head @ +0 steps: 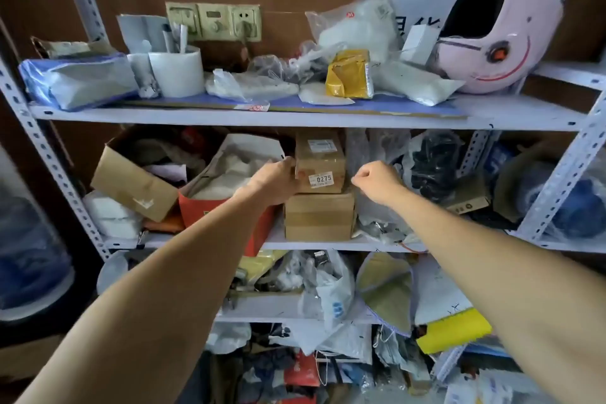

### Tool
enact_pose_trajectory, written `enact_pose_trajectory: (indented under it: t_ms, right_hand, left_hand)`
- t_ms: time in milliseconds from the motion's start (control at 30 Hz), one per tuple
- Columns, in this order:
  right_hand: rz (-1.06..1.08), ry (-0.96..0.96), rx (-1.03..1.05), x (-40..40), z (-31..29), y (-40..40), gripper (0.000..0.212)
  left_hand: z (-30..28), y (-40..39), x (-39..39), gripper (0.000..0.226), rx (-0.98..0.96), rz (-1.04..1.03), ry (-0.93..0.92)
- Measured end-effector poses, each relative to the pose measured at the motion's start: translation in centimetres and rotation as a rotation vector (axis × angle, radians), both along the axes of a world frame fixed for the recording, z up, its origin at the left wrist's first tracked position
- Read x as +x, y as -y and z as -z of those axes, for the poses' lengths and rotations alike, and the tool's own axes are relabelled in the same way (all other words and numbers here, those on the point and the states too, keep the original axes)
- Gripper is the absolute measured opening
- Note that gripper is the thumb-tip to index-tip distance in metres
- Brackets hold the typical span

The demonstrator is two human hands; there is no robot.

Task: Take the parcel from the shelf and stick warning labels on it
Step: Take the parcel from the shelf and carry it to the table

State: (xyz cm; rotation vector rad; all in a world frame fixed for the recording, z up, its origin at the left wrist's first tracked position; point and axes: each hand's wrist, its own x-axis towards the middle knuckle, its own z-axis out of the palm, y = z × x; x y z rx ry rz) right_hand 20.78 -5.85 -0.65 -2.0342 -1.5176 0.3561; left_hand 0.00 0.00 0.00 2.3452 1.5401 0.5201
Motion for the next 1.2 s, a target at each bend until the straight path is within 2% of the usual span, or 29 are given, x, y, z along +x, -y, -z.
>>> enact_pose_trajectory:
  t_ms: [100, 233, 333, 433, 533, 600, 733, 800, 900, 1067, 1200]
  right_hand:
    - [0.064, -0.043, 0.026, 0.0, -0.5, -2.9, 0.031]
    - [0.091, -0.16, 0.027, -0.7, -0.4, -6.2, 0.063]
    - [0.064, -0.274, 0.034, -1.0, 0.4, -8.2, 0.074]
    - [0.017, -0.426, 0.028, -0.9, 1.1, -9.5, 0.073]
    - [-0.085, -0.478, 0.102, -1.1, 2.3, -9.1, 0.059]
    - [-0.074, -0.479, 0.18, -1.2, 2.9, -7.2, 0.054]
    - [0.009, -0.54, 0.323, -1.4, 5.6, -0.9, 0.052]
    - [0.082, -0.476, 0.38, -1.2, 6.9, 2.4, 0.052]
    - [0.178, -0.344, 0.361, -0.4, 8.6, 6.8, 0.057]
    - [0.344, -0.294, 0.335, 1.1, 11.1, 13.3, 0.067]
    - [0.468, -0.392, 0.388, 1.9, 12.4, 17.8, 0.072]
  left_hand:
    - [-0.7, -2.9, 0.8, 0.054, -0.027, -0.021, 0.133]
    - [-0.3, -6.2, 2.8, 0.052, -0.109, 0.071, 0.271]
    - [1.3, -8.2, 3.8, 0.053, -0.17, 0.07, 0.301]
    - [2.2, -8.8, 4.5, 0.055, -0.23, 0.071, 0.393]
    - [2.6, -8.0, 4.9, 0.054, -0.262, 0.107, 0.584]
    - [3.0, -6.6, 5.0, 0.051, -0.26, 0.151, 0.693]
    - [5.1, -1.3, 5.9, 0.06, -0.08, 0.245, 0.681]
    - [5.9, 1.6, 6.5, 0.055, -0.071, 0.305, 0.709]
    - [7.9, 4.7, 7.5, 0.053, -0.19, 0.38, 0.802]
    - [11.5, 8.1, 10.1, 0.057, -0.391, 0.563, 0.858]
    - [13.4, 10.1, 13.3, 0.057, -0.514, 0.737, 0.834]
